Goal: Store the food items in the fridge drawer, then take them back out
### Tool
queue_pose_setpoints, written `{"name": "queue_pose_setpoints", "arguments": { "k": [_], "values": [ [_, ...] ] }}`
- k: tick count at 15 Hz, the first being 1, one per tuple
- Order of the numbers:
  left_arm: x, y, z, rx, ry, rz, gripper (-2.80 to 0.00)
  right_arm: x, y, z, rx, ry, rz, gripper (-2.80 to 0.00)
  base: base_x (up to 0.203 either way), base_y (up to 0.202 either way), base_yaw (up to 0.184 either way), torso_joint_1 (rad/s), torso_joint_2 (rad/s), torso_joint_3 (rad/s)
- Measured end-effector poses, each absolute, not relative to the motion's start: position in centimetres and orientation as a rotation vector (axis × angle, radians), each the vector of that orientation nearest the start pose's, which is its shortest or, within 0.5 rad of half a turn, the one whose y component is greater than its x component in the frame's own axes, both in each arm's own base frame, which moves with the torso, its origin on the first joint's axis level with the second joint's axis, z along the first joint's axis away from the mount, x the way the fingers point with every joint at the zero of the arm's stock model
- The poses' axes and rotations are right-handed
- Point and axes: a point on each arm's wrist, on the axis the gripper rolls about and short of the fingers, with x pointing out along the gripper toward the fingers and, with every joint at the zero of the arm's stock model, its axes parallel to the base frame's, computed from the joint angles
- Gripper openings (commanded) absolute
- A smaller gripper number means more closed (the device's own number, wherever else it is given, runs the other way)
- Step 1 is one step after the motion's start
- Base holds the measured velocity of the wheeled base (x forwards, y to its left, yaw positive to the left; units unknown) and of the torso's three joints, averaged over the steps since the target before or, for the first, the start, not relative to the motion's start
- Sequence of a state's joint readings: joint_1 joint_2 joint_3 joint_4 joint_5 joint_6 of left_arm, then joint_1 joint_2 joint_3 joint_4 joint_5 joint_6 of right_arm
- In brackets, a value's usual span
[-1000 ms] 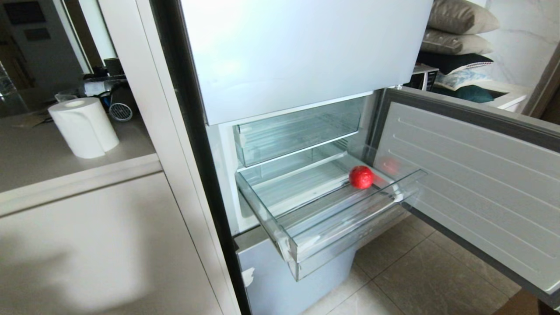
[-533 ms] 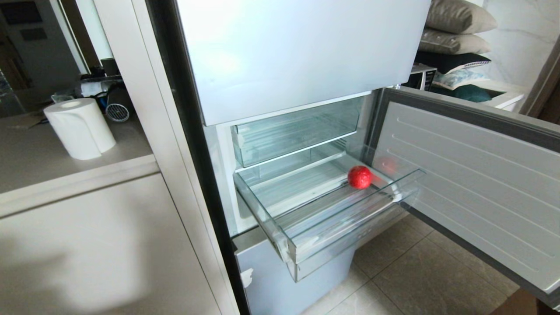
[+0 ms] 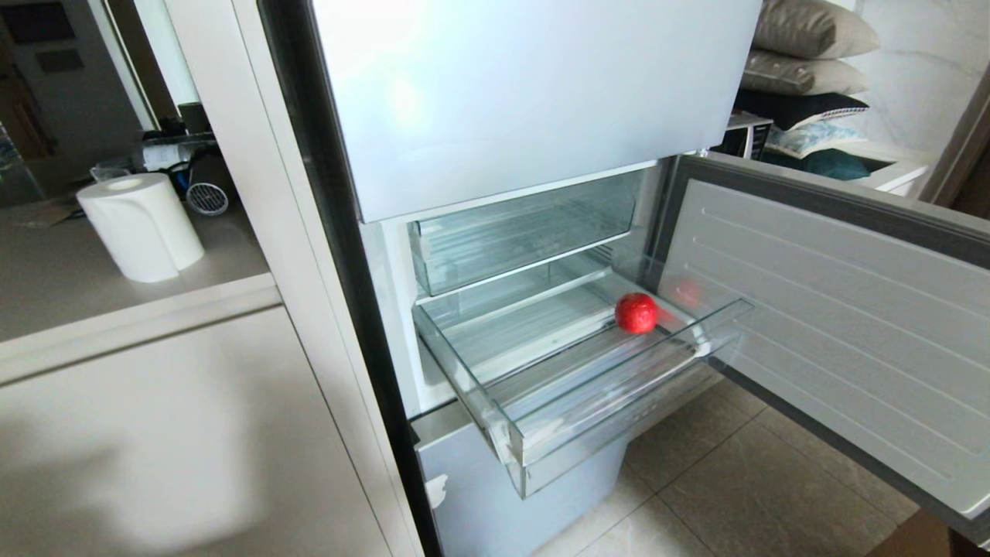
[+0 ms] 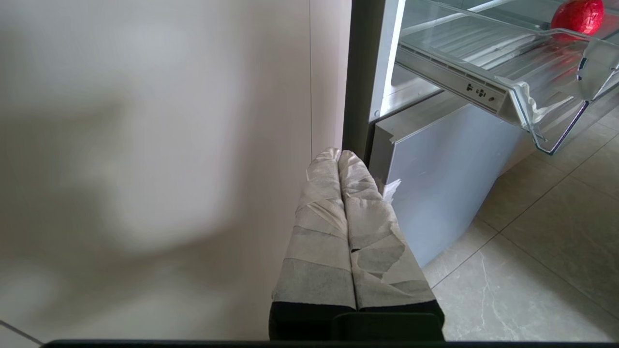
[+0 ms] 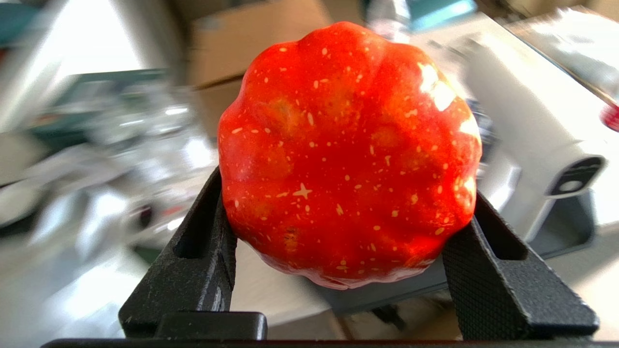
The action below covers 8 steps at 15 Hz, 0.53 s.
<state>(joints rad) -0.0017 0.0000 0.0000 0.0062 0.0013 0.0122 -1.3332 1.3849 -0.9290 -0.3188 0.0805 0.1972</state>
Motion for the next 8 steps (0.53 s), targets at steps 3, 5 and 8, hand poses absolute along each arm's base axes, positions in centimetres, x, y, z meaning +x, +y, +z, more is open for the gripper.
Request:
{"name": "queue_pose_setpoints", "arguments": {
  "k": [3, 5, 8],
  "values": [
    [-2.3, 0.0, 7.5, 0.012, 0.006, 0.0, -2.8, 3.9, -28.6, 25.1, 0.312, 0.023, -1.328, -2.8, 0.0, 0.0, 0.0, 0.0, 0.0, 0.0],
    [-2.3, 0.0, 7.5, 0.012, 0.006, 0.0, -2.8, 3.2, -31.6, 22.9, 0.338, 0.061, -1.348, -2.8, 0.0, 0.0, 0.0, 0.0, 0.0, 0.0],
    [-2.3, 0.0, 7.5, 0.012, 0.006, 0.0, -2.8, 3.0, -35.0, 18.2, 0.406, 0.179, -1.307, -2.8, 0.0, 0.0, 0.0, 0.0, 0.0, 0.0]
  ]
}}
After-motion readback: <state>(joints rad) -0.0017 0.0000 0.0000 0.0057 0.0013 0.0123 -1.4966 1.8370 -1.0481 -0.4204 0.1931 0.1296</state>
